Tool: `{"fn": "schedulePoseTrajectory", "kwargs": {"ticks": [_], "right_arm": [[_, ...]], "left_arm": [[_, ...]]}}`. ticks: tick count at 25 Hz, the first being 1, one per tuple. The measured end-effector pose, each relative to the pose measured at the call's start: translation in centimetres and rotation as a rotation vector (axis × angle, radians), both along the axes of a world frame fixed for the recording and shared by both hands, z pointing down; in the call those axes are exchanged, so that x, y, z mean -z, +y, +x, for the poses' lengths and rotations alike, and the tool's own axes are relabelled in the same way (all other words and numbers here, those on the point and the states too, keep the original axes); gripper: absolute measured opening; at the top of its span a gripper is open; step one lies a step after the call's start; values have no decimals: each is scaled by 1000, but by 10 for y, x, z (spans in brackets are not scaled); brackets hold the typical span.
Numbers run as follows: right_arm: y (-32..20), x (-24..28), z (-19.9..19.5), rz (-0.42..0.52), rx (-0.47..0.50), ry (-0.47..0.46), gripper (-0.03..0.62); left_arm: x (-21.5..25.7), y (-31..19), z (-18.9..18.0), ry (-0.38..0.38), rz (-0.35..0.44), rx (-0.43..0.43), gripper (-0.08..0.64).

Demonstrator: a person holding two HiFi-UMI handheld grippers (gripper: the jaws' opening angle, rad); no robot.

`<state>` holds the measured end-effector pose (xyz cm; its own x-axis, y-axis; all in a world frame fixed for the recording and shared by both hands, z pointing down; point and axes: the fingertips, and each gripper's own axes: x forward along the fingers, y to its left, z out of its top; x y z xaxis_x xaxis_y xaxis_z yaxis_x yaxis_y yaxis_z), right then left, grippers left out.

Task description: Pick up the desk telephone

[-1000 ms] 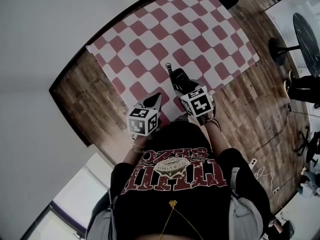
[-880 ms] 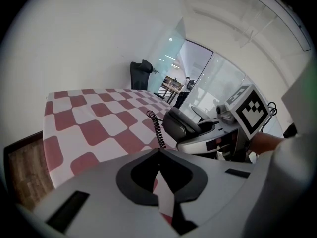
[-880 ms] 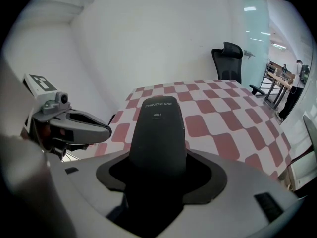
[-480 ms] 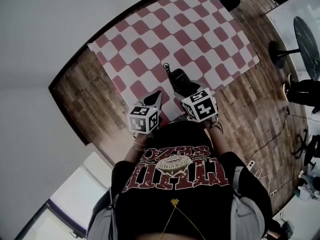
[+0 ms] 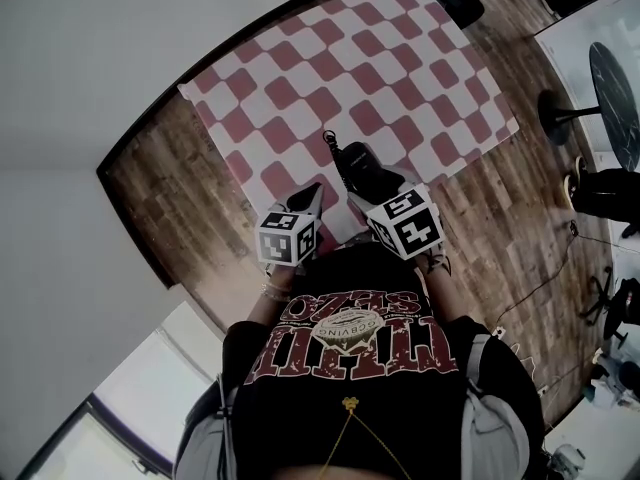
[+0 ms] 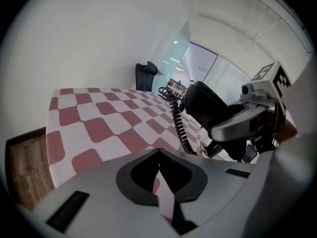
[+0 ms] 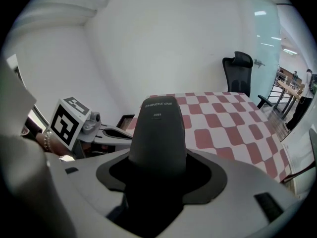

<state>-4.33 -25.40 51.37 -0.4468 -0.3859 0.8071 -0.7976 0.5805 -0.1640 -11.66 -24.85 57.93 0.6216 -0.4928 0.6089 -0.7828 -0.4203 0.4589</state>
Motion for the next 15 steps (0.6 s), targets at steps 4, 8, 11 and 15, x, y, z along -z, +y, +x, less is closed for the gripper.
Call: {"fn": "schedulePoseTrajectory", "kwargs": {"ticks": [4,8,11,15], "right_arm": [[1,11,-4,4,20,-7,281],[4,16,-7,1,36,-9,281],[6,20,-9,2,52,-8,281],[8,25,-11,5,69,-11,281]], "left_arm": [[-2,1,-1,1,-13,8,7],[-3,2,0,8,-20,12,8],[-4,3,0,10,-27,13,8],[-4,5,1,11,-28,13,8]]}}
